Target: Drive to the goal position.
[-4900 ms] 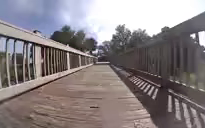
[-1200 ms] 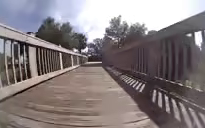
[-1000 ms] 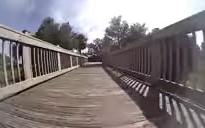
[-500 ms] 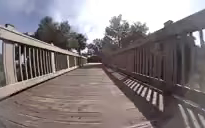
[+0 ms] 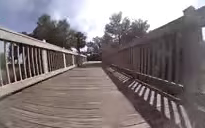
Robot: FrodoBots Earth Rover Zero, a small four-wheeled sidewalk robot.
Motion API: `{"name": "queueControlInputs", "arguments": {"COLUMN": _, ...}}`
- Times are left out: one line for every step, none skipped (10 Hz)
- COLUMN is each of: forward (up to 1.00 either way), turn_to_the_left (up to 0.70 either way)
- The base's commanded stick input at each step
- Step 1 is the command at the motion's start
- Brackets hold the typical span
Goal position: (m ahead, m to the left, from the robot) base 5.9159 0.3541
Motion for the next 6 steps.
{"name": "queueControlInputs", "arguments": {"forward": 0.85, "turn_to_the_left": 0.34}}
{"name": "queueControlInputs", "arguments": {"forward": 0.85, "turn_to_the_left": 0.22}}
{"name": "queueControlInputs", "arguments": {"forward": 0.85, "turn_to_the_left": 0.02}}
{"name": "queueControlInputs", "arguments": {"forward": 0.85, "turn_to_the_left": 0.0}}
{"name": "queueControlInputs", "arguments": {"forward": 0.85, "turn_to_the_left": 0.0}}
{"name": "queueControlInputs", "arguments": {"forward": 0.85, "turn_to_the_left": 0.0}}
